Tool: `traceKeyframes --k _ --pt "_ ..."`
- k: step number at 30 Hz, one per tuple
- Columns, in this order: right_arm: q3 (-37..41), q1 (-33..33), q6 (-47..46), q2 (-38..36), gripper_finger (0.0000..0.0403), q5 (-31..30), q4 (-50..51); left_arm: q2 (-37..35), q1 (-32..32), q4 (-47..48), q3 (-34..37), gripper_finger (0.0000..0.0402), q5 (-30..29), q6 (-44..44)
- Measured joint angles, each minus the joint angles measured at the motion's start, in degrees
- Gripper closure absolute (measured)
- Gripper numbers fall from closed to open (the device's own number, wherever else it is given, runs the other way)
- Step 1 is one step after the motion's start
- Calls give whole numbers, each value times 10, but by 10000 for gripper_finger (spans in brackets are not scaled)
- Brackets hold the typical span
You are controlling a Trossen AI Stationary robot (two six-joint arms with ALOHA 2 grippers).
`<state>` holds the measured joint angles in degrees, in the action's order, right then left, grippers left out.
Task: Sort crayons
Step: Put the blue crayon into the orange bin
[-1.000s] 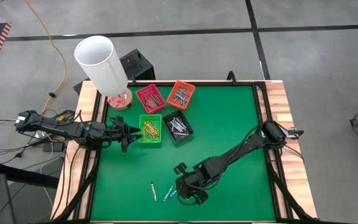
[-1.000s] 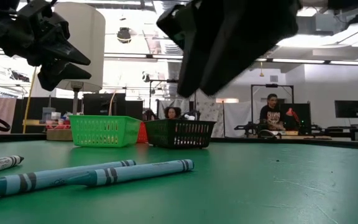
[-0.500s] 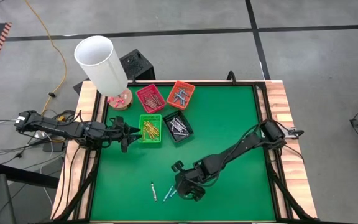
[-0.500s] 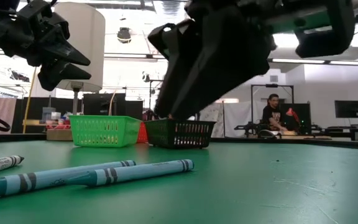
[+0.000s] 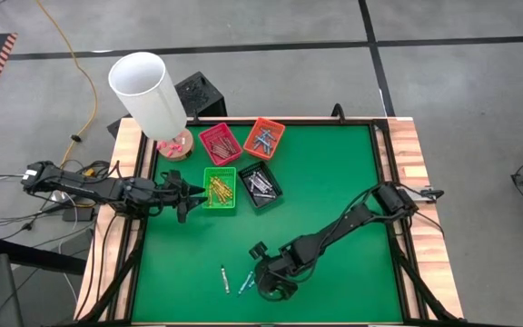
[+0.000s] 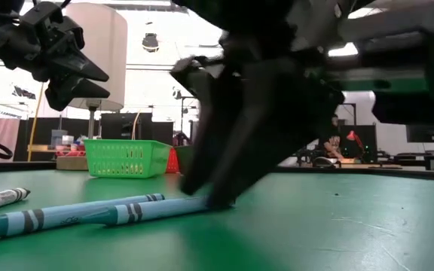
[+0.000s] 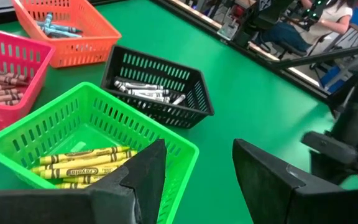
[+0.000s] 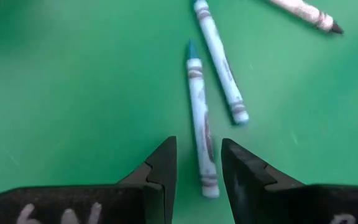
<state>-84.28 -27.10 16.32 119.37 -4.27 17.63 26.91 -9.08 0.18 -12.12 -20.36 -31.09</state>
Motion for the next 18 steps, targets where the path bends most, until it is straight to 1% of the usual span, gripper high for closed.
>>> traceKeyframes --k 2,8,13,18 --pt "1 1 -8 0 280 -2 4 0 0 1 0 226 0 0" --pt "0 7 -71 0 280 -2 10 5 0 2 0 226 0 0" --pt "0 6 -78 0 280 -2 23 4 0 4 0 226 0 0" --pt "0 9 -132 0 296 -2 41 5 0 4 0 226 2 0"
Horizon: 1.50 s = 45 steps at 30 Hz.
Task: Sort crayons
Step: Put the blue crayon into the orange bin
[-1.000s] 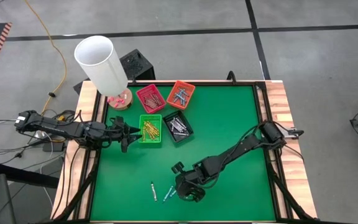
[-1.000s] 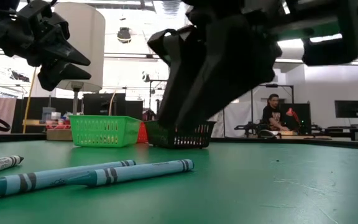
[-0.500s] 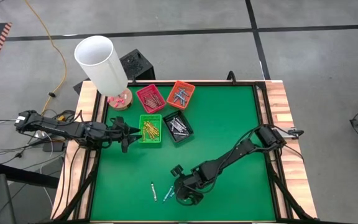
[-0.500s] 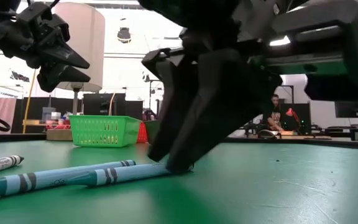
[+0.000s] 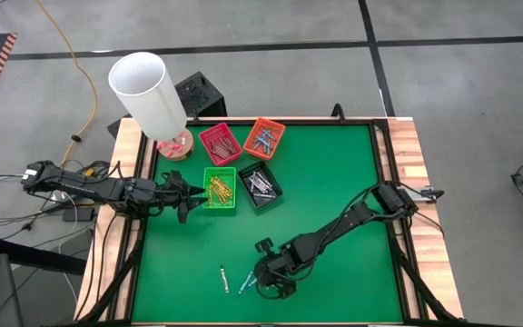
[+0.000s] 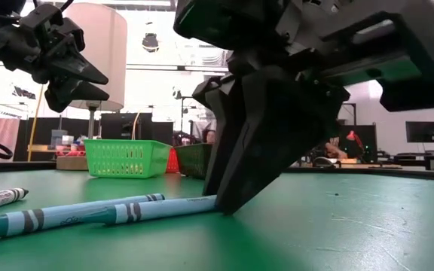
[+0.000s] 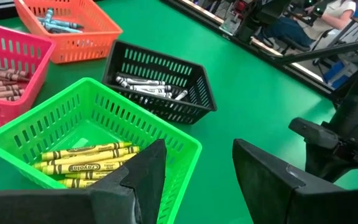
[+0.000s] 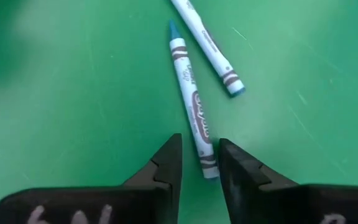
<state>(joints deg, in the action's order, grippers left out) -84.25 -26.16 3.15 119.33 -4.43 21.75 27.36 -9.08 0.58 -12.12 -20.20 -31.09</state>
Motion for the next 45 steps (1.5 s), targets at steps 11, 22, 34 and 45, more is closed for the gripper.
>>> traceKeyframes --k 11,22,34,45 --pt "-1 1 -69 -1 374 -2 38 0 0 1 0 226 1 0" --pt "-2 -6 -120 -2 400 -9 55 0 0 1 0 226 1 0" --pt "-93 -20 -127 1 402 -34 197 0 0 0 0 226 1 0" --pt "-248 8 -72 0 403 -114 405 0 0 0 0 226 1 1"
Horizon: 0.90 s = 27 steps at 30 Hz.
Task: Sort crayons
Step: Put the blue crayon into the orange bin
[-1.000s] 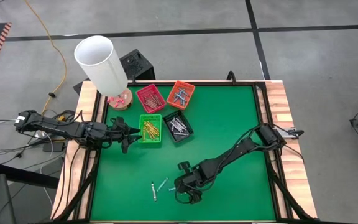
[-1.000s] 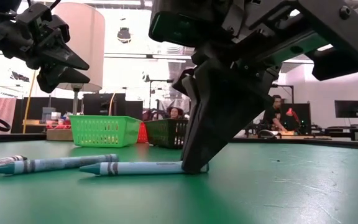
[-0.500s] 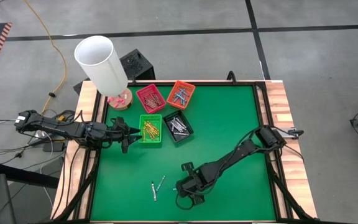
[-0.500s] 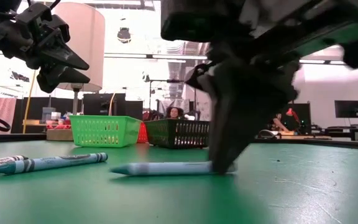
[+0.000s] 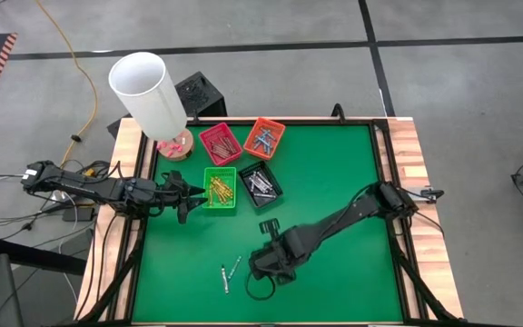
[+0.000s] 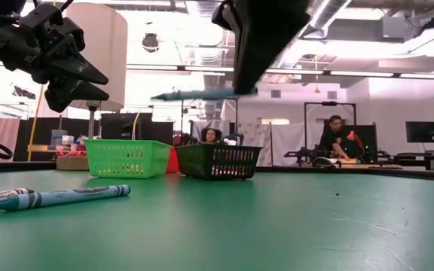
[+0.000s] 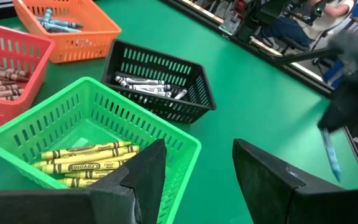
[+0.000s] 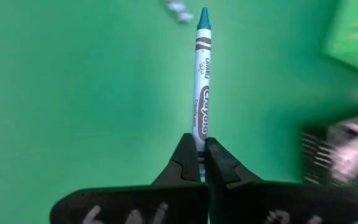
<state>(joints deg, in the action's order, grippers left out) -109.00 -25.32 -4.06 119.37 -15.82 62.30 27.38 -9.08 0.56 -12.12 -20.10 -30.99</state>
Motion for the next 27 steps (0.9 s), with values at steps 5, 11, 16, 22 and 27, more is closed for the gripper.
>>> traceKeyframes --k 5,11,16,22,27 --pt "-31 36 39 -26 403 -31 54 0 0 0 0 226 0 -2" --pt "-32 100 85 -95 403 -35 81 0 0 0 0 226 0 -13" --pt "-32 184 106 -149 403 -40 90 0 0 0 0 226 0 -14" --pt "-32 305 70 -167 403 -41 67 0 0 -1 0 226 -2 -21" --pt "-32 391 -6 -159 403 -43 36 0 0 -1 0 226 -13 -29"
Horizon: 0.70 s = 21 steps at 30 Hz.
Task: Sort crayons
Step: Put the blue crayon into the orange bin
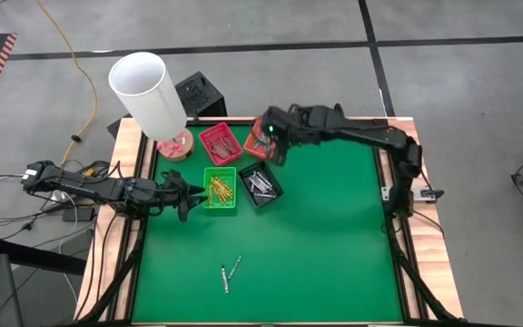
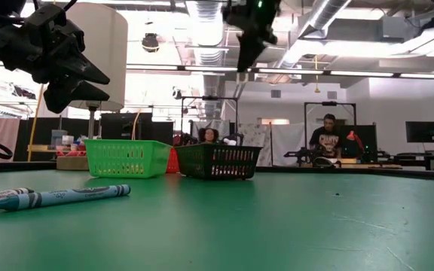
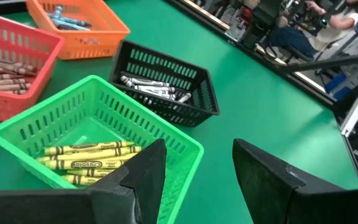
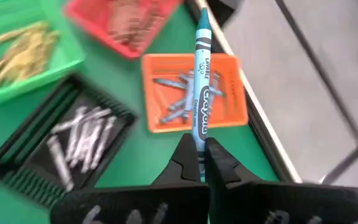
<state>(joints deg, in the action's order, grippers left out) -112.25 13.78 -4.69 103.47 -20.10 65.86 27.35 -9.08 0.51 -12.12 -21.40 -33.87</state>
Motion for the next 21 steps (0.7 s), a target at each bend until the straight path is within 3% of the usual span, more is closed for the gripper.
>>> traceKeyframes --k 7,21 --pt "0 84 -107 45 402 2 -40 0 0 1 0 226 -28 -21" --pt "1 126 -103 170 401 41 -75 0 0 24 0 226 -18 -52"
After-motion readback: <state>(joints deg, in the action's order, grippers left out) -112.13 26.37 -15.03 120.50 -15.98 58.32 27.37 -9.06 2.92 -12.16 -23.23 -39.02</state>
